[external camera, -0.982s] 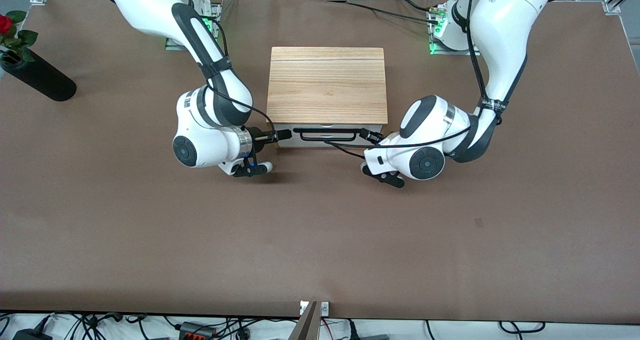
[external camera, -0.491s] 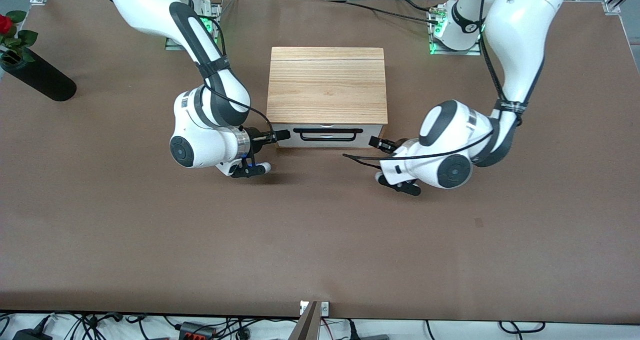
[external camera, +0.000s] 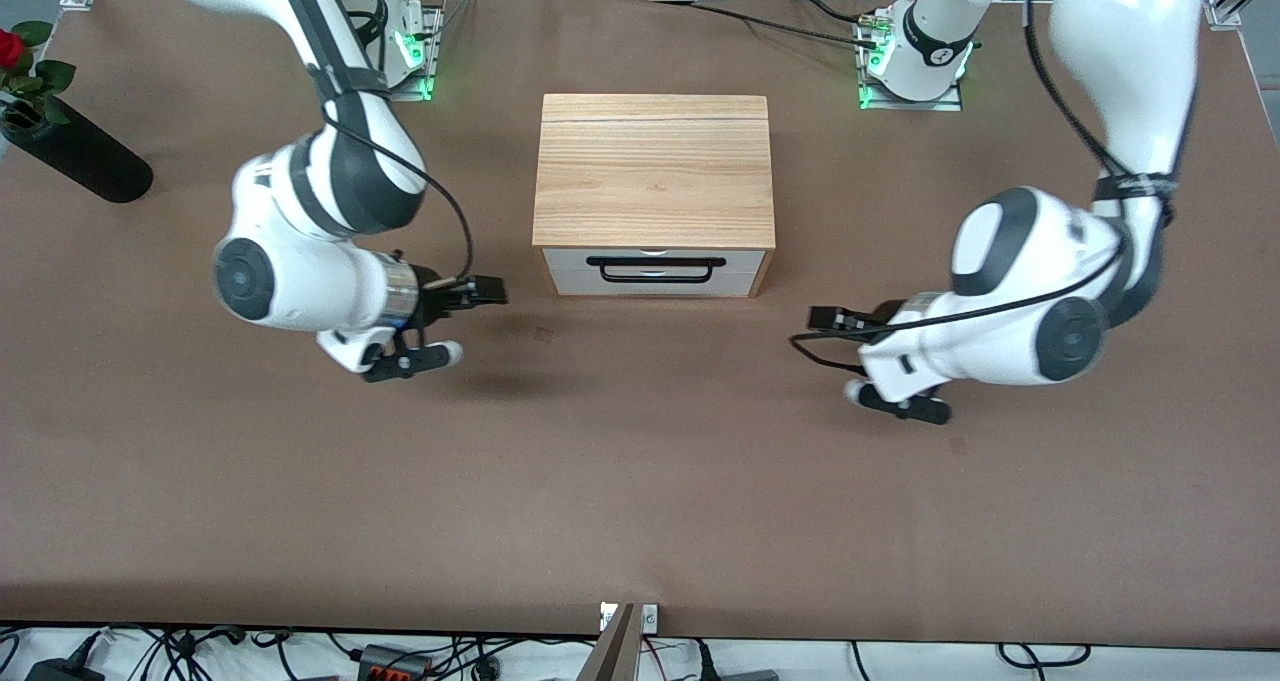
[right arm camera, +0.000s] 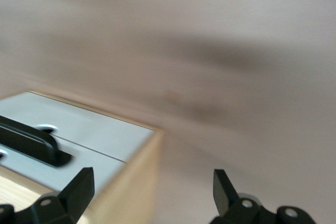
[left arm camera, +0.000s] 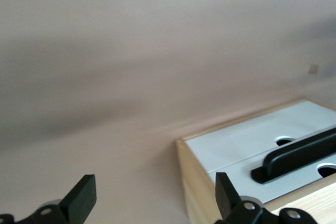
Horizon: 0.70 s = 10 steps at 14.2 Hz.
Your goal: Close drawer with both arms simultaneously
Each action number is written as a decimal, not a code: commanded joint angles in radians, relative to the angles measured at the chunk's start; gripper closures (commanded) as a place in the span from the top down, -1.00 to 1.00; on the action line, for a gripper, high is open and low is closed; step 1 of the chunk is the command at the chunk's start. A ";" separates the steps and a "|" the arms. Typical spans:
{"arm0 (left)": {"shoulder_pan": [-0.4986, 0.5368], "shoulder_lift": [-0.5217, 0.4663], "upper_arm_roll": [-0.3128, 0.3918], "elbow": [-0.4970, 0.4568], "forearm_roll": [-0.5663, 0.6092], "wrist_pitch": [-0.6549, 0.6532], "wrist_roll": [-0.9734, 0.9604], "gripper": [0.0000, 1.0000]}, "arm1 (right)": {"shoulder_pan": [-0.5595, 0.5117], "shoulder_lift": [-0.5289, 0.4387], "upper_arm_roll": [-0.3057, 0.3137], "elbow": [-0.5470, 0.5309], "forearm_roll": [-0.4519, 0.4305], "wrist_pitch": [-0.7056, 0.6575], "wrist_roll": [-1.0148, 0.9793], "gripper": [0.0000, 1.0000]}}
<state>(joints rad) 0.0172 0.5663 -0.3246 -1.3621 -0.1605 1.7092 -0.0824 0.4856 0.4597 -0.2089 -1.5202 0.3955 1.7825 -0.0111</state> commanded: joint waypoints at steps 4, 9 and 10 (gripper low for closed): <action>0.108 -0.153 0.027 -0.014 0.095 -0.111 -0.014 1.00 | -0.001 -0.110 -0.093 0.115 -0.369 -0.211 -0.033 1.00; 0.148 -0.290 0.027 -0.012 0.174 -0.117 -0.019 1.00 | -0.008 -0.255 -0.178 0.117 -0.432 -0.376 -0.122 1.00; 0.177 -0.316 0.024 -0.014 0.174 -0.126 -0.017 1.00 | -0.031 -0.280 -0.169 0.103 -0.425 -0.385 -0.113 1.00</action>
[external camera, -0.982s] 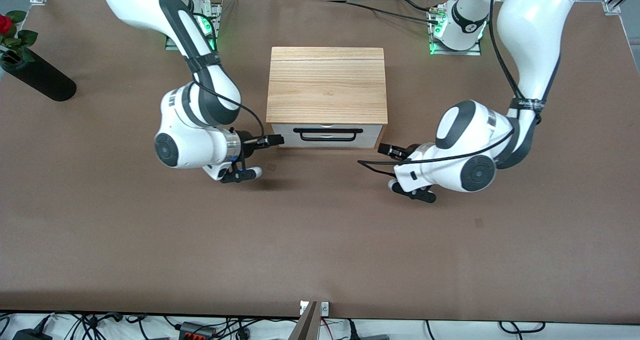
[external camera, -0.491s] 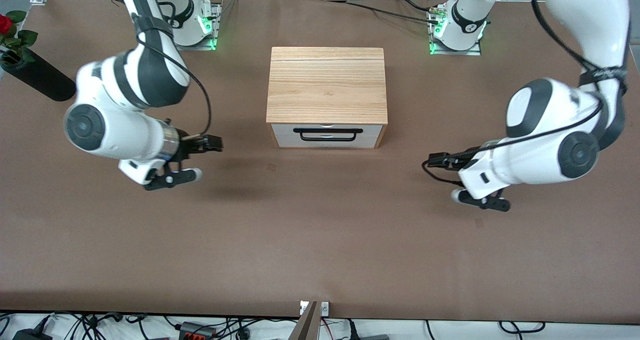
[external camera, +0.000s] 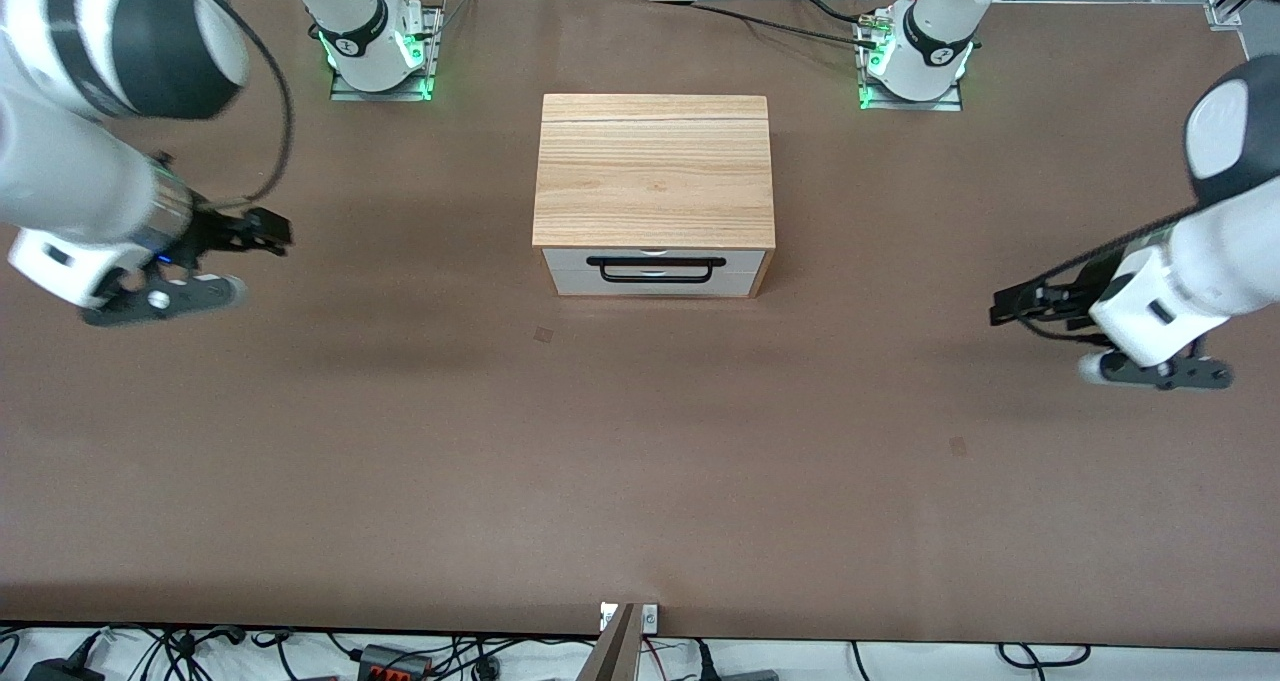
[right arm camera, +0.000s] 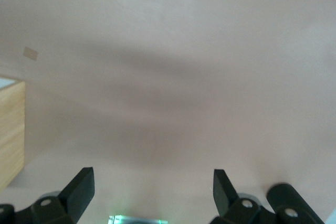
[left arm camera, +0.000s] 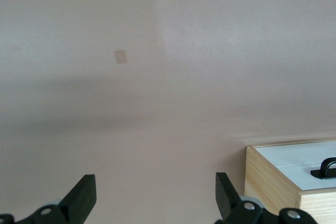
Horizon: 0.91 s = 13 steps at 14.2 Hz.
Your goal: Close drawer with both arms simultaneously
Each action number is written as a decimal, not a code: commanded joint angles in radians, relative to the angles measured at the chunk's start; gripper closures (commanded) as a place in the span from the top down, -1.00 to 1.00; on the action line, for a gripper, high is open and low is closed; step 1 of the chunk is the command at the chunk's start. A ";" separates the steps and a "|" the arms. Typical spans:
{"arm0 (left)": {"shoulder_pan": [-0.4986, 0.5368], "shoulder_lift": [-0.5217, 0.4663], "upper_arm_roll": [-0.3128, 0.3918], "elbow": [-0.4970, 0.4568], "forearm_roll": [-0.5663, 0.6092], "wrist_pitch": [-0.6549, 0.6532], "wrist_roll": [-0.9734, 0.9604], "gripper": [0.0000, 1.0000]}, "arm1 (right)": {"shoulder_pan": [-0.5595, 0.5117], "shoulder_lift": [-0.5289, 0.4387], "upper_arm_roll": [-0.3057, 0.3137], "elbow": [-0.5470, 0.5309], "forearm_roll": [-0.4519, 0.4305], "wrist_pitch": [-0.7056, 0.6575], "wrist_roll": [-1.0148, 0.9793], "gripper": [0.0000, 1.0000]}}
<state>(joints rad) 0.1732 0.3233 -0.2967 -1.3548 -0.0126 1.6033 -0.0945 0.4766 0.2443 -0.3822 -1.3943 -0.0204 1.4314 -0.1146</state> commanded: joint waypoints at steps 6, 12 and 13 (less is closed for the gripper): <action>0.060 -0.189 -0.019 -0.183 0.016 -0.030 0.003 1.00 | -0.478 -0.199 0.402 -0.220 0.045 0.039 0.003 1.00; 0.061 -0.326 -0.019 -0.377 0.023 0.078 -0.002 1.00 | -0.518 -0.310 0.421 -0.296 0.016 0.128 0.076 1.00; 0.063 -0.322 -0.018 -0.377 0.023 0.078 0.002 1.00 | -0.520 -0.306 0.416 -0.293 0.013 0.124 0.073 1.00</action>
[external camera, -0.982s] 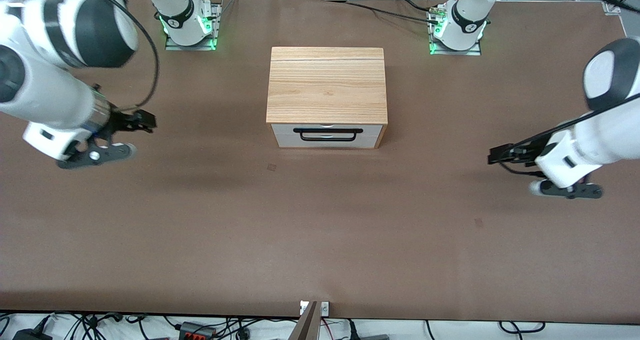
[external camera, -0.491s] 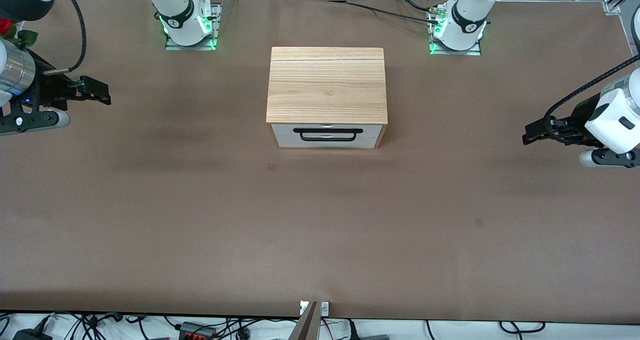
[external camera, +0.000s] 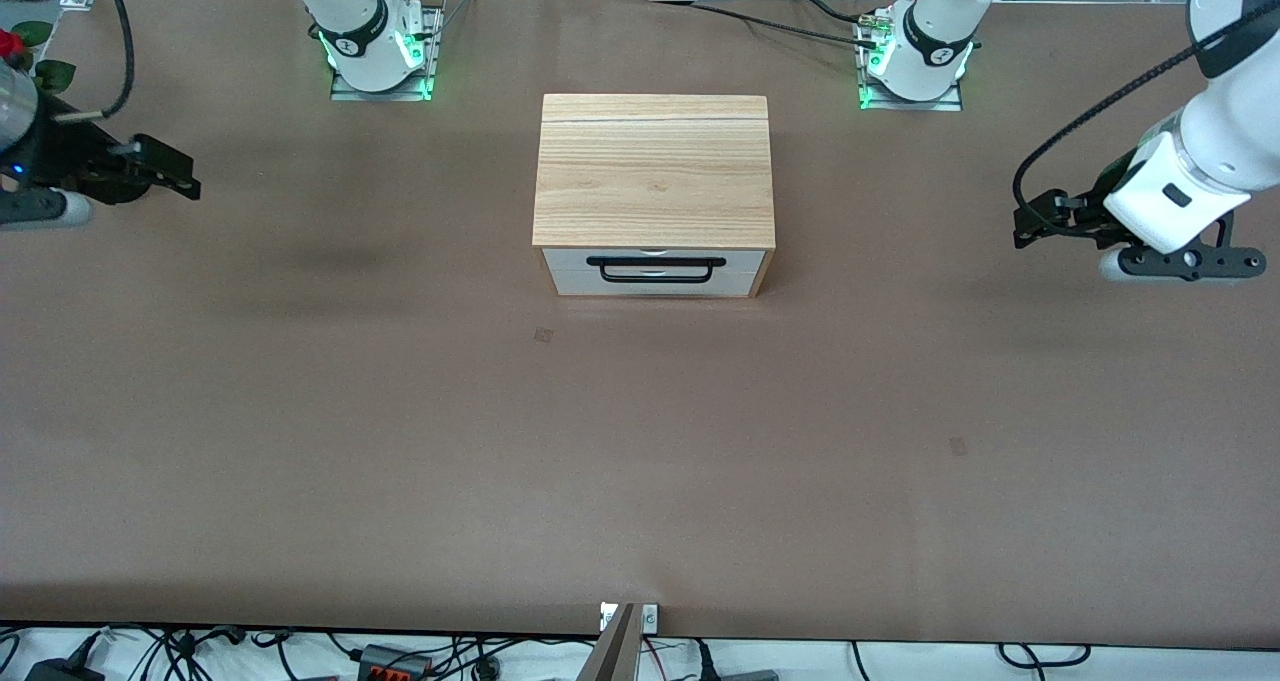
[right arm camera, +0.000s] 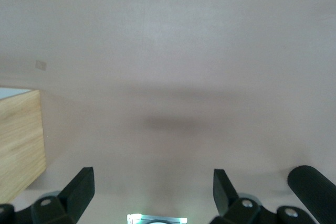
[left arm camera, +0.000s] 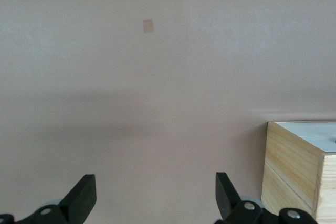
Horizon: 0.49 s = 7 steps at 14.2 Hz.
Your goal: Close drawer with both arms simultaneously
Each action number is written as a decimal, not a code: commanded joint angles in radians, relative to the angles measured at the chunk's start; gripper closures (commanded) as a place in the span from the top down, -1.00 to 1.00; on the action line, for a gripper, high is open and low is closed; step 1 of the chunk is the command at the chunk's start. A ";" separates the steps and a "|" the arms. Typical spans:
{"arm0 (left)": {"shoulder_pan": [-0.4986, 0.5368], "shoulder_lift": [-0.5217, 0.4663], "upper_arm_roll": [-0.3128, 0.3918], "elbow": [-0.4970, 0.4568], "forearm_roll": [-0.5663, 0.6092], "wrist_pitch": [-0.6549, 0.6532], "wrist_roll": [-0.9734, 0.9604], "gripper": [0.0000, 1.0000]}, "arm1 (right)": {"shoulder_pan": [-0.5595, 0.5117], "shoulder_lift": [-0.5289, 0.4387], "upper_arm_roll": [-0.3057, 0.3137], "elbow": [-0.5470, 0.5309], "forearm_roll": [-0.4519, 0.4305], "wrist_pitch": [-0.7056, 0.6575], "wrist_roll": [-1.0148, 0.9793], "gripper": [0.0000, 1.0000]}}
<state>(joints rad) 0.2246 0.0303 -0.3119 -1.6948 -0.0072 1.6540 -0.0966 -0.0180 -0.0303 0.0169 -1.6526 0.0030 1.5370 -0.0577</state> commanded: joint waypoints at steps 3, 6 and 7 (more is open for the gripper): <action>0.012 -0.029 0.002 -0.037 0.018 0.024 0.011 1.00 | -0.022 -0.028 0.003 -0.030 -0.018 0.012 0.048 1.00; 0.007 -0.032 0.004 -0.039 0.021 0.033 -0.003 1.00 | -0.023 -0.005 -0.005 -0.013 -0.011 0.012 0.088 1.00; -0.019 -0.041 0.016 -0.042 0.021 0.026 -0.005 1.00 | -0.023 -0.005 -0.005 -0.015 -0.009 0.011 0.091 1.00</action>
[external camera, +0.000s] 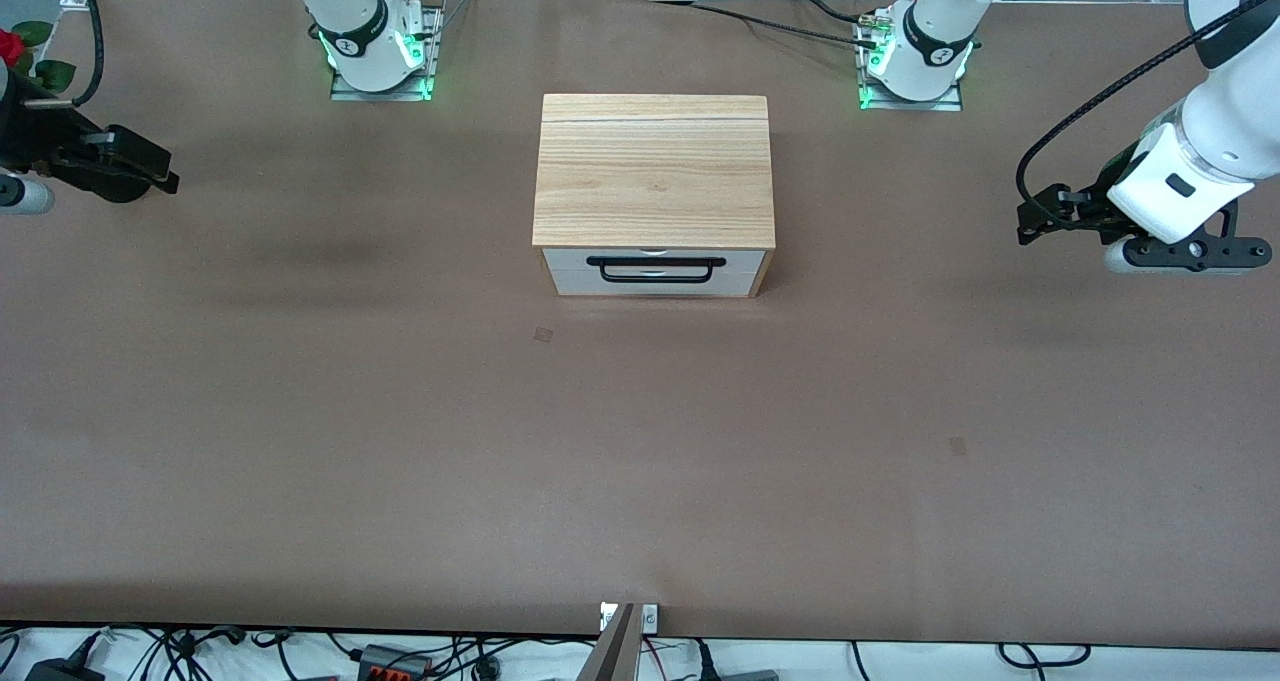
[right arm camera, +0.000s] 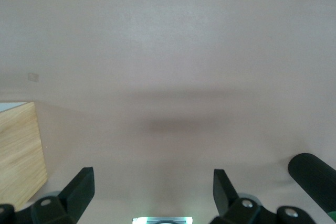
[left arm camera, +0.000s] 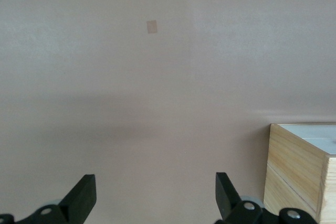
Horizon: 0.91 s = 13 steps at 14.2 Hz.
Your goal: Close drawer with both arms simultaneously
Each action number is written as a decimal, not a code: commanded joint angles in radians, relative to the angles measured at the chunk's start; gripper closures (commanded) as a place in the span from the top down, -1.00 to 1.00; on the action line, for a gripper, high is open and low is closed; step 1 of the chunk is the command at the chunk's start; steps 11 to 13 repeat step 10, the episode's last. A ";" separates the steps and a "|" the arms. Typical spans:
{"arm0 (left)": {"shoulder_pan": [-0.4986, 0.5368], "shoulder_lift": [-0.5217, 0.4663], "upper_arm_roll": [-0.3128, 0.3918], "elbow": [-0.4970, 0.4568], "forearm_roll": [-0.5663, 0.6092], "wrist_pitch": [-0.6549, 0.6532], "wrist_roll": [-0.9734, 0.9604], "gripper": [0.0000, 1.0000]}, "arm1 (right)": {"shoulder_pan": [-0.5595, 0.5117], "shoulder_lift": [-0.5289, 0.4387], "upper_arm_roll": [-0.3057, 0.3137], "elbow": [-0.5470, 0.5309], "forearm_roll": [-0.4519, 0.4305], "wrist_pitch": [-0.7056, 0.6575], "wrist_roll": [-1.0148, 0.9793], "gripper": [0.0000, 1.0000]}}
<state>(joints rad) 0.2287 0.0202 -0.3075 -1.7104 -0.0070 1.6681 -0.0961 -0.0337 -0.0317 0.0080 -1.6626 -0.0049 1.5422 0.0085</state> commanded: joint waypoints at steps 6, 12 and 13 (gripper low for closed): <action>-0.200 -0.026 0.196 -0.023 0.021 -0.004 0.009 1.00 | -0.003 0.001 0.006 0.000 0.003 0.007 0.025 1.00; -0.198 -0.025 0.197 -0.023 0.019 -0.005 0.003 1.00 | 0.000 0.001 0.010 0.001 0.003 0.007 0.025 1.00; -0.198 -0.025 0.197 -0.023 0.019 -0.005 0.003 1.00 | 0.000 0.001 0.010 0.001 0.003 0.007 0.025 1.00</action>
